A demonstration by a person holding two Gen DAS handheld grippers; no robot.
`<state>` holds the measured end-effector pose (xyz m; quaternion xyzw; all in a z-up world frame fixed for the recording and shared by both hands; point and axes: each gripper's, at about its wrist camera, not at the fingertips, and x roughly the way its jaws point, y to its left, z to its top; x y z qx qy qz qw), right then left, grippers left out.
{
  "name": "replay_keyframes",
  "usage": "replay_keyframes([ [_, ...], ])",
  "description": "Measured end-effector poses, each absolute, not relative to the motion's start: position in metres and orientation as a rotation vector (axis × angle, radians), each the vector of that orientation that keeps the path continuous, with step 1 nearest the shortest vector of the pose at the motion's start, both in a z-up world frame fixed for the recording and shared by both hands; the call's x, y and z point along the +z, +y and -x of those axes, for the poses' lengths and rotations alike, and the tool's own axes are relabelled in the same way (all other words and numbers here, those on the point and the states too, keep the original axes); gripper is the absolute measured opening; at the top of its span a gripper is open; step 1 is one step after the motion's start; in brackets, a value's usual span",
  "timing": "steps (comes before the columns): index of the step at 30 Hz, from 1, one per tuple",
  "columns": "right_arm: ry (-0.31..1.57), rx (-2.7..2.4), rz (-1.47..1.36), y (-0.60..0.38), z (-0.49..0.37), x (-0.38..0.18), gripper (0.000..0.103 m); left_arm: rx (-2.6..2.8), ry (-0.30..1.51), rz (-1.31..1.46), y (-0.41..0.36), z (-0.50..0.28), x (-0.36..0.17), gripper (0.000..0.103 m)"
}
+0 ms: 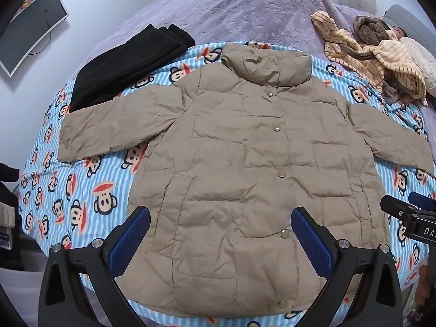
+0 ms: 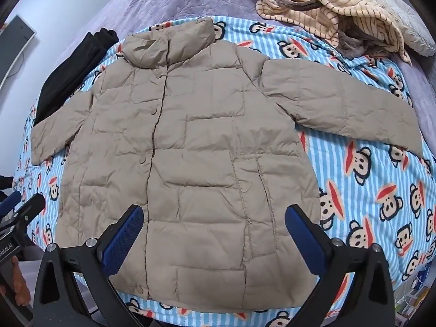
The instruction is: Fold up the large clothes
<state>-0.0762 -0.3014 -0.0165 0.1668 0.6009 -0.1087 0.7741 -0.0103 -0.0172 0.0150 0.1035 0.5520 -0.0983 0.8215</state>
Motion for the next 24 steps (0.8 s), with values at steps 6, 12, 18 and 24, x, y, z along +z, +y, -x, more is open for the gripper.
replay_keyframes([
  [6,1.306,-0.236,-0.359,-0.306,0.0764,-0.0179,0.103,-0.199,1.173,-0.202,-0.0181,0.0061,0.0166,0.103],
  [12,1.297,-0.22,-0.347,-0.3061,0.0746,-0.0153,0.103,-0.195,1.172,-0.194,-0.0182,0.004,0.0181,0.103],
  [18,1.29,-0.219,-0.34,-0.3064,0.0741,-0.0123,0.103,-0.202,1.181,-0.181,-0.0192,0.0013,0.0168,0.103],
  [24,1.294,-0.236,-0.347,-0.309,0.0785,-0.0108,0.103,-0.221,1.182,-0.184,-0.0232,0.0012,0.0175,0.103],
])
